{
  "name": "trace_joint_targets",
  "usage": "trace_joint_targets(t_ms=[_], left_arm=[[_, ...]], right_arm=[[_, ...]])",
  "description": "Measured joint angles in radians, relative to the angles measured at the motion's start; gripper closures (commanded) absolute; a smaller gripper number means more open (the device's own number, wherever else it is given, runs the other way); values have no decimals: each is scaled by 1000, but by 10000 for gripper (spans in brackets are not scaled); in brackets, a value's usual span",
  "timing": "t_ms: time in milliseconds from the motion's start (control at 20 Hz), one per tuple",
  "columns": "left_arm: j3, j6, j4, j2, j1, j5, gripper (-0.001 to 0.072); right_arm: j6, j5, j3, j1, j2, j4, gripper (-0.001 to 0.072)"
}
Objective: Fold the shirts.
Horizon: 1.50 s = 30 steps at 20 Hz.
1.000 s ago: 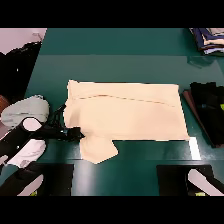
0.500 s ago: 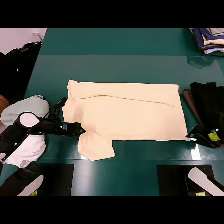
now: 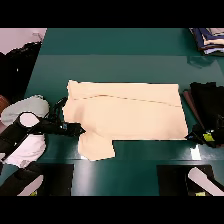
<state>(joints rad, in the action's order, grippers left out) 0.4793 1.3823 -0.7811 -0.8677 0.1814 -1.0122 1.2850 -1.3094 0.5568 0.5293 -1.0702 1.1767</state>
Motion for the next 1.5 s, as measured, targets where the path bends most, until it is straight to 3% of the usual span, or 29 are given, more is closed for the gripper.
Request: trace_joint_targets(t_ms=[250,550,750,1050,1400,1450,1500], left_arm=[[12,28,-77,32,0,-131,683],[63,166,-157,222,0,-281,682],[183,203,-223,222,1,-215,680],[416,173,-331,-103,0,-14,679],[737,142,-364,-544,-14,125,679],[766,138,-367,-580,-16,139,678],[788,137,-367,-604,-16,154,618]], right_arm=[[-40,-125,57,0,100,3,697],[-35,-255,141,-14,259,60,698],[-7,-251,276,-135,188,69,698],[67,-154,525,-322,-111,73,698],[107,-127,813,-396,-441,57,695],[108,-126,847,-396,-476,40,670],[109,-125,879,-393,-507,17,497]])
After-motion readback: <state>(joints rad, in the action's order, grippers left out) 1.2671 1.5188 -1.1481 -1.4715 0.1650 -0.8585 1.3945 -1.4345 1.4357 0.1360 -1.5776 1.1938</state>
